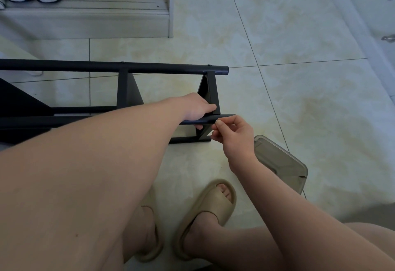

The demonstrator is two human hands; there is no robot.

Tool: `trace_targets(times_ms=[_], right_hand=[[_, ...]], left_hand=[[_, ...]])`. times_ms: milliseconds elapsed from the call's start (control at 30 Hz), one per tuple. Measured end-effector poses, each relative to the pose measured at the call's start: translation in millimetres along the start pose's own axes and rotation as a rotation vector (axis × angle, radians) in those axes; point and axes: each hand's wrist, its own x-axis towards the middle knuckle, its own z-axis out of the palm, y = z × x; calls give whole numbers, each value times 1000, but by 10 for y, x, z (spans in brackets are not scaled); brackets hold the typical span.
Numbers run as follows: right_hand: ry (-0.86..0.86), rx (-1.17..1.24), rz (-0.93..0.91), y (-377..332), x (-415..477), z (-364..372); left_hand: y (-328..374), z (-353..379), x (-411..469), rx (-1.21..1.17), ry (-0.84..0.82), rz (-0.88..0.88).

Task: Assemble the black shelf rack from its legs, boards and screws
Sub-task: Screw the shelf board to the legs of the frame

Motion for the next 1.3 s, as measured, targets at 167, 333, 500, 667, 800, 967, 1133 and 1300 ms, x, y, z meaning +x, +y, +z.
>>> trace_targets(times_ms=[167, 333, 500, 667, 800, 967, 1133, 1300], right_hand=[[-6, 68, 35, -4, -14, -11], [-4, 170, 58, 12, -23, -15], [-22, 280, 151, -14, -30, -17], [2, -136, 3, -71, 8, -39], [-6, -412, -131, -51, -1, -12], [24, -516, -212, 23, -30, 16], [70, -389, -164, 89, -49, 53], [114, -248, -98, 94, -47, 107]], left_hand=[[8, 1, -4, 14, 5, -12], [17, 0, -28, -16, -1, -15], [50, -13, -64, 7, -6, -15], [68, -17, -82, 50, -18, -20], [71, -15, -88, 66, -35, -22], [72, -15, -93, 66, -44, -24], [80, -24, -117, 94, -56, -18], [91, -35, -123, 112, -80, -10]])
